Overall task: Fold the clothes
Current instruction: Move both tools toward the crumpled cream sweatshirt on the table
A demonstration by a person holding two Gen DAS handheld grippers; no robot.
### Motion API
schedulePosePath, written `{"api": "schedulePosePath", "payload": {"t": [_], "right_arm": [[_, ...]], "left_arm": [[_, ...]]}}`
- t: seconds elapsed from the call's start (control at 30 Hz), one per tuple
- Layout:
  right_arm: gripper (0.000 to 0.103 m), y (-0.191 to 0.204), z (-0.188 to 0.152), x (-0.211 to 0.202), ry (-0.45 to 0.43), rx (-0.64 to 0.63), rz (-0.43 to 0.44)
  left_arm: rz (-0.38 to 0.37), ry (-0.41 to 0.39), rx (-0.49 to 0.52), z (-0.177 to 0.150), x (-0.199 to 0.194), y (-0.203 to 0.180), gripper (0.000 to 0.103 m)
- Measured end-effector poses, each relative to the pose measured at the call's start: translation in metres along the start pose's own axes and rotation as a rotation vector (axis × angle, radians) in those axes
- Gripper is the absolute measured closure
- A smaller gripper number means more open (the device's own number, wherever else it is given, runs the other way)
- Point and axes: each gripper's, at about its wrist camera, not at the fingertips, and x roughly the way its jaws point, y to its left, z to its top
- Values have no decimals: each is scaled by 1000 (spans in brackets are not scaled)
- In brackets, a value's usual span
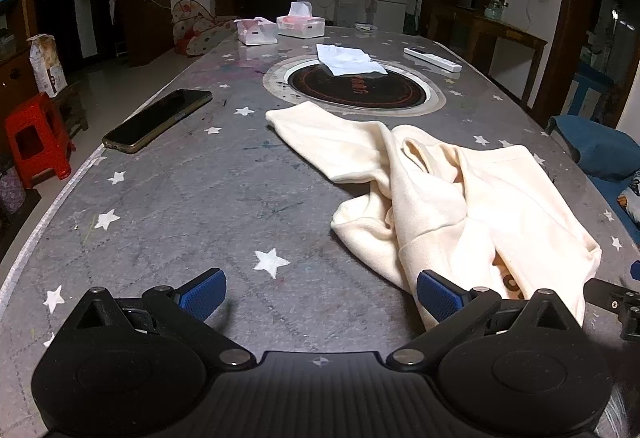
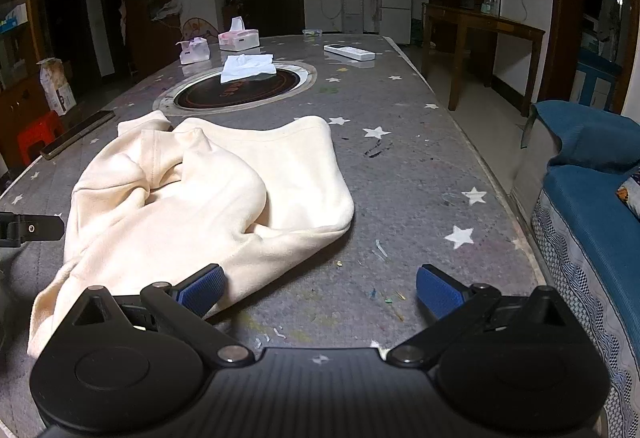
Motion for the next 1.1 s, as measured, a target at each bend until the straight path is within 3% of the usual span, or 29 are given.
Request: {"api": "schedulePosePath", "payload": {"t": [1.1], "right_arm": [[0,14,5,-3,-12,-12,32]], "left_arm": [[-27,2,25,0,-8,-18,0]]}}
